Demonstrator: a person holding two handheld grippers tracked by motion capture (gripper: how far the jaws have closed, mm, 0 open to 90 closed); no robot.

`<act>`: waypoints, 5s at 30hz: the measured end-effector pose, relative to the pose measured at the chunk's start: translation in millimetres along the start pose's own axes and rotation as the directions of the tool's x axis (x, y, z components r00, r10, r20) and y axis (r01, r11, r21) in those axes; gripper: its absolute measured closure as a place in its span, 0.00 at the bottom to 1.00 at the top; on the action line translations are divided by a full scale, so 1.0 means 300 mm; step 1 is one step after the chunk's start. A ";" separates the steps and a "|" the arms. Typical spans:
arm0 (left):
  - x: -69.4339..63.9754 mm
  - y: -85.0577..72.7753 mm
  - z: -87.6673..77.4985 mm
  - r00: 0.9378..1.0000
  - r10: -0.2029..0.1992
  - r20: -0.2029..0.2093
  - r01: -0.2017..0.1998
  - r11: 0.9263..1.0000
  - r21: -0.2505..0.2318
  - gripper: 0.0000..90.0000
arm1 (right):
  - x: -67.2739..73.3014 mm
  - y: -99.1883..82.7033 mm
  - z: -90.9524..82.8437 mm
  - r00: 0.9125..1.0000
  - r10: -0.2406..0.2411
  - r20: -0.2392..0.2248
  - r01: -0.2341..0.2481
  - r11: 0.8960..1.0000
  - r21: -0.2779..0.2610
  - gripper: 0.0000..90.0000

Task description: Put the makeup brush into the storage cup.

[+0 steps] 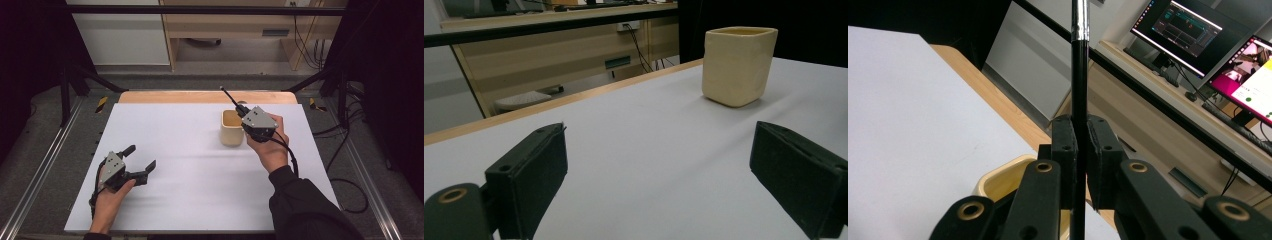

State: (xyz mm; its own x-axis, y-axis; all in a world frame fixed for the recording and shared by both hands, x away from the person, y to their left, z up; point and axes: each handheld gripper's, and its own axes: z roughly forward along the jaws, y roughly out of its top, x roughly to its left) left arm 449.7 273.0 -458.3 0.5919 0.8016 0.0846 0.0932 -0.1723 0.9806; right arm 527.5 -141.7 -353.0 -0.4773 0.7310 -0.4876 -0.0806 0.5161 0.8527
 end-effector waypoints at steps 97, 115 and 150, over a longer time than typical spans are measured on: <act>-0.003 -0.008 0.008 0.998 -0.011 0.069 0.016 0.998 -0.067 0.04 | 0.013 -0.118 0.157 0.938 0.340 -0.067 -0.345 0.934 -0.097 0.93; -0.013 -0.004 0.010 0.997 -0.004 0.077 0.010 0.997 -0.074 0.04 | 0.026 -0.167 0.174 0.930 0.361 -0.065 -0.365 0.929 -0.060 0.93; -0.010 -0.007 0.009 0.998 0.003 0.067 0.001 0.998 -0.066 0.04 | 0.018 -0.154 0.107 0.924 0.375 -0.077 -0.378 0.925 -0.039 0.61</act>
State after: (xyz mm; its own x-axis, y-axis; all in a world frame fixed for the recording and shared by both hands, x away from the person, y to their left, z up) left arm 449.9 269.3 -461.2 0.6443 0.7610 0.0755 0.0409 -0.1329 0.9903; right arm 556.8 -147.2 -401.1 -0.5386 0.8345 -0.1167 0.0714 0.1832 0.9805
